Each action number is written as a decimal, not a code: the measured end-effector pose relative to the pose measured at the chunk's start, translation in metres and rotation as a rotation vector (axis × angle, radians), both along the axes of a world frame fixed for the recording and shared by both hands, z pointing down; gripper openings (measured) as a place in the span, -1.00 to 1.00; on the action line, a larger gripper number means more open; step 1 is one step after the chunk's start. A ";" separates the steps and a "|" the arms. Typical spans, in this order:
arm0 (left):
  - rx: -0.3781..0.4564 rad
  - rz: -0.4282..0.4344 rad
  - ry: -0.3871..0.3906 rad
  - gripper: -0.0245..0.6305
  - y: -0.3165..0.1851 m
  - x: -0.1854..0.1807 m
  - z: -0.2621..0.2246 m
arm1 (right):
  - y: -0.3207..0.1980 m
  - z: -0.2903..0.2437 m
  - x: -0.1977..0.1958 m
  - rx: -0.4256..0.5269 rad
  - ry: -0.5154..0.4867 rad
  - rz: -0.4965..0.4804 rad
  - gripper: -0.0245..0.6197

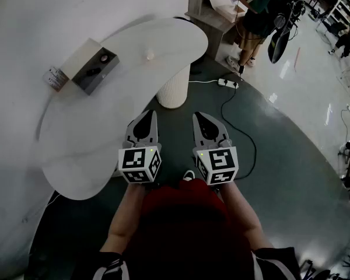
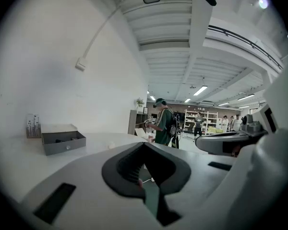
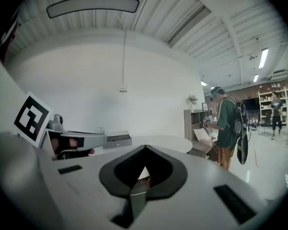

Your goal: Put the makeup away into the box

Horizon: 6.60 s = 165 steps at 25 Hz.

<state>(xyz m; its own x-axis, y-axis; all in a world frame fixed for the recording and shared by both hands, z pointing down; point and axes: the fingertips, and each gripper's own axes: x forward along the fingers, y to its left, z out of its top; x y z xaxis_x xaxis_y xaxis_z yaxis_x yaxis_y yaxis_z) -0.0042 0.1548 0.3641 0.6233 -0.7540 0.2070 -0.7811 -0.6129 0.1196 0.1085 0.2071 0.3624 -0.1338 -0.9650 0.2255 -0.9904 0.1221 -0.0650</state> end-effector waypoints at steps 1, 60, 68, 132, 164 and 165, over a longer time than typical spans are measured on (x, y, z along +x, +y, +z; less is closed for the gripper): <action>0.003 0.000 -0.002 -0.86 -0.001 0.003 0.000 | -0.001 0.000 0.003 0.003 -0.002 0.002 -0.88; -0.152 -0.103 -0.085 -0.75 -0.233 0.048 0.077 | -0.217 0.052 0.068 -0.135 0.066 -0.007 -0.88; -0.190 -0.112 -0.130 -0.50 -0.272 0.052 0.097 | -0.248 0.066 0.071 -0.179 0.079 -0.011 -0.88; -0.426 -0.084 -0.269 -0.41 -0.377 0.075 0.174 | -0.332 0.106 0.066 -0.311 0.106 0.003 -0.88; -0.251 -0.747 -0.226 -0.42 -0.305 -0.122 0.052 | -0.361 0.048 -0.055 -0.112 0.100 -0.568 -0.88; -0.253 -0.778 -0.228 -0.42 -0.301 -0.131 0.051 | -0.362 0.048 -0.060 -0.109 0.098 -0.594 -0.88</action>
<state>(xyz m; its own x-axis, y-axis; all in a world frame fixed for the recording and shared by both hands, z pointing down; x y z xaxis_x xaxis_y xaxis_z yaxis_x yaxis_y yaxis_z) -0.1349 -0.1460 0.4152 -0.1311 -0.8648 0.4848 -0.9907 0.1327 -0.0311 0.0482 -0.1544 0.4101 -0.6153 -0.7028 0.3569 -0.7572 0.6528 -0.0199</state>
